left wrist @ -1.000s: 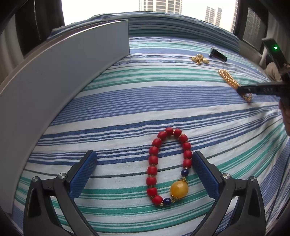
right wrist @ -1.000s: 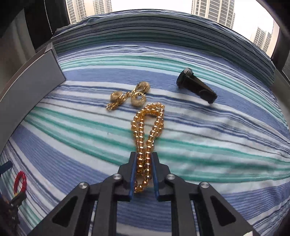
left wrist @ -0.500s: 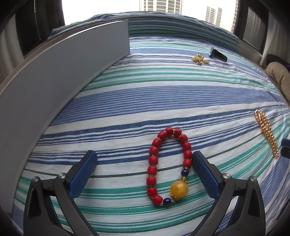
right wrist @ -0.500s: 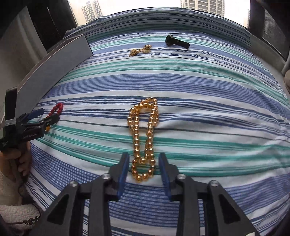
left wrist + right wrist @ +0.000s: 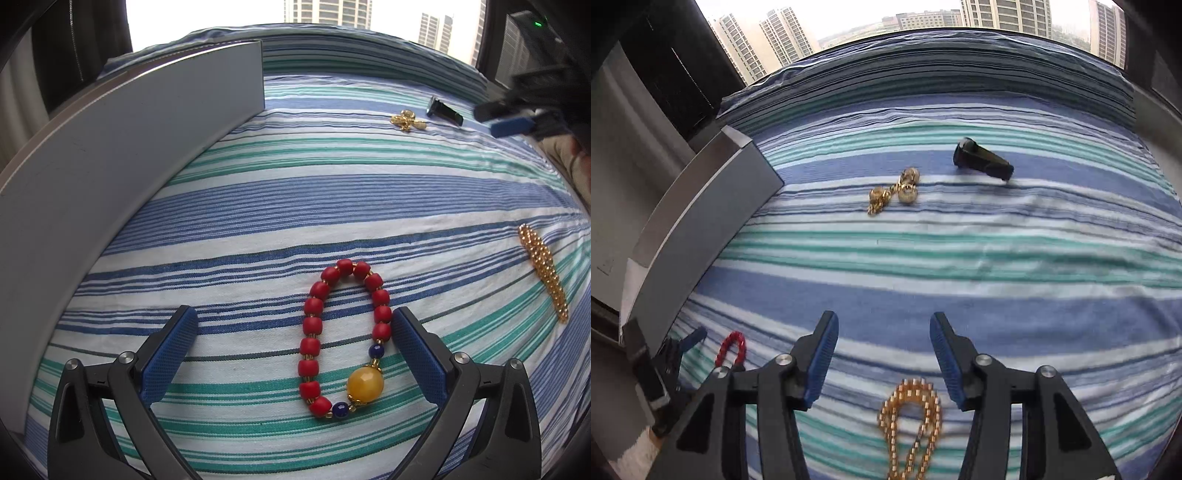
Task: Organize jewelry
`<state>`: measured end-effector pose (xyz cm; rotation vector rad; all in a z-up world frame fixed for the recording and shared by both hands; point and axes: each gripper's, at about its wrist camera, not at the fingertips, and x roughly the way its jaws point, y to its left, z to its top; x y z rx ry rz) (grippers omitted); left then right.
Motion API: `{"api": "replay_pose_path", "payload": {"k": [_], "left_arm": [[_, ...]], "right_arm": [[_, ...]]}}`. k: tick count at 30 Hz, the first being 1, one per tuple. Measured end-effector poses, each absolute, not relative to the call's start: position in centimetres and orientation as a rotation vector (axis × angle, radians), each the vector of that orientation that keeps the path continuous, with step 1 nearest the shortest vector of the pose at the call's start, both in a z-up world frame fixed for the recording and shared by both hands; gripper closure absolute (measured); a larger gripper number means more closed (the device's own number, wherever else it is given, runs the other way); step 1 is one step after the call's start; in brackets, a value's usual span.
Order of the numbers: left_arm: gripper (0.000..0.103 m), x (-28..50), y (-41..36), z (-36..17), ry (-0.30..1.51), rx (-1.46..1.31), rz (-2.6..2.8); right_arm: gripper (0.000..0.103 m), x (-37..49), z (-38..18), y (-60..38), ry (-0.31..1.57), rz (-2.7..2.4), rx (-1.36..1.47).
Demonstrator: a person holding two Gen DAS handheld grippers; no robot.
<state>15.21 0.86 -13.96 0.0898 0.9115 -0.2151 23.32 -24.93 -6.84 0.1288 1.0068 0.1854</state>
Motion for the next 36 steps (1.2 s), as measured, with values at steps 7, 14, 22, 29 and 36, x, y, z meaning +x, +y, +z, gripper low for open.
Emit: {"api": "replay_pose_path", "payload": {"k": [7, 14, 22, 29, 36], "left_arm": [[0.0, 15.2, 0.9, -14.0, 0.911, 0.089, -0.215], [0.0, 15.2, 0.8, -13.9, 0.91, 0.089, -0.214], [0.0, 15.2, 0.8, -14.0, 0.91, 0.089, -0.214], [0.0, 15.2, 0.9, -14.0, 0.91, 0.089, -0.217], [0.001, 14.3, 1.2, -13.4, 0.992, 0.107, -0.323]], "right_arm": [[0.05, 35.8, -10.8, -23.9, 1.07, 0.035, 0.177], [0.07, 36.4, -11.5, -21.2, 1.031, 0.031, 0.105], [0.092, 27.0, -13.2, -17.4, 1.136, 0.249, -0.037], [0.084, 16.2, -12.1, -19.0, 1.107, 0.349, 0.058], [0.058, 11.6, -9.6, -25.4, 0.966, 0.233, 0.208]]}}
